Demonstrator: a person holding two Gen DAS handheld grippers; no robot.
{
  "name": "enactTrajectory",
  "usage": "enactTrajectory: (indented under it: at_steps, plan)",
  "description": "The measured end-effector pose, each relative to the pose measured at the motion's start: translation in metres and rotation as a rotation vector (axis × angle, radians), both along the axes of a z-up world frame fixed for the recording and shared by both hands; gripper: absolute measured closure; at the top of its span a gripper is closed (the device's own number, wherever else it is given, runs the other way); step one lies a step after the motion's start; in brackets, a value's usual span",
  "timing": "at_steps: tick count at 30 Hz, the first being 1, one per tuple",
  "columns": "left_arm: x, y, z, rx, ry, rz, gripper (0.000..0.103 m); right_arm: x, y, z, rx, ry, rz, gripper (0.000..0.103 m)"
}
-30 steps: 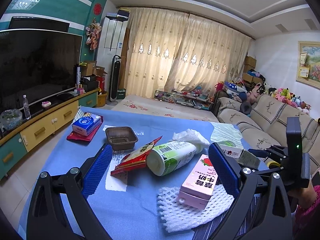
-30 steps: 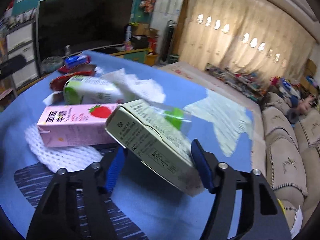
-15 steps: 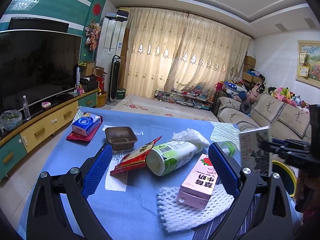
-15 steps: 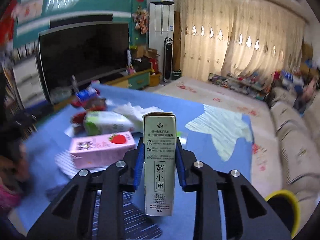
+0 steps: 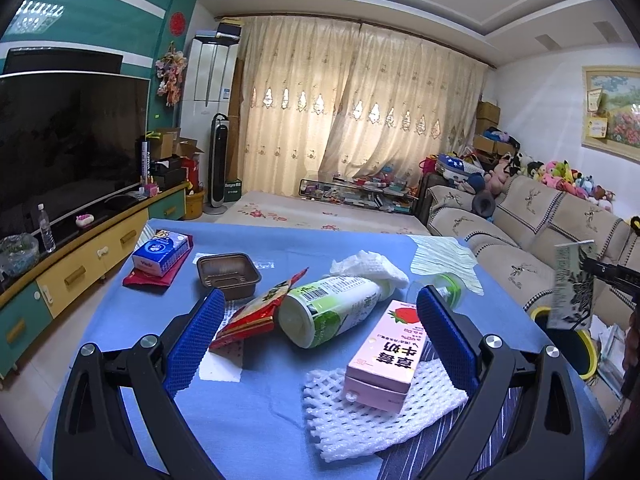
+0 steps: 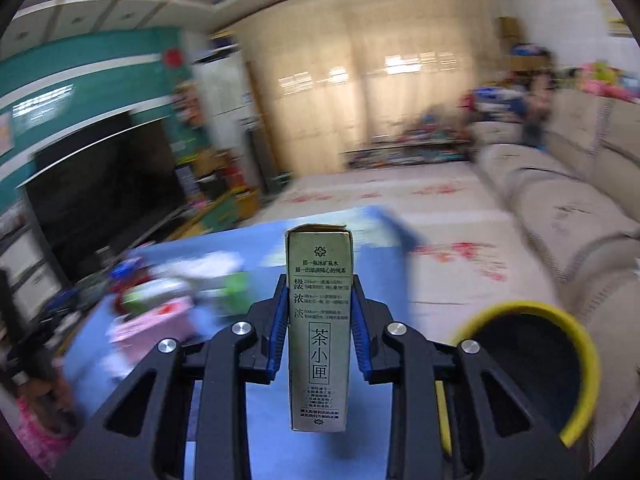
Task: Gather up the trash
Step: 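Carry the tea carton over the yellow bin and release it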
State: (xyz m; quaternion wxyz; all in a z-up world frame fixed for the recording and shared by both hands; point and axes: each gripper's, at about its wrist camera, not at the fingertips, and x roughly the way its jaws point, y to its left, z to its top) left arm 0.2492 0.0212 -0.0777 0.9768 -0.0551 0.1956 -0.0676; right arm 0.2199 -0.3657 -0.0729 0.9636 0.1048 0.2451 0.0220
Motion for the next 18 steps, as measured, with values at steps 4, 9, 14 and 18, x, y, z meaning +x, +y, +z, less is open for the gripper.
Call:
enactTrajectory:
  at_steps: [4,9,14,18]
  plan:
    - [0.000,-0.006,-0.002,0.014,0.007,-0.025,0.008,-0.007,-0.054,-0.020,0.014,0.049,-0.163,0.075]
    - [0.005,-0.013,-0.006,0.026,0.034,-0.059,0.008,-0.007,-0.103,-0.055,0.017,0.126,-0.313,0.075]
    - [0.010,-0.018,-0.012,0.029,0.061,-0.089,0.008,0.004,-0.122,-0.083,0.004,0.186,-0.379,0.073]
    - [0.011,-0.022,-0.015,0.041,0.069,-0.099,0.008,0.004,-0.119,-0.090,-0.016,0.175,-0.406,0.050]
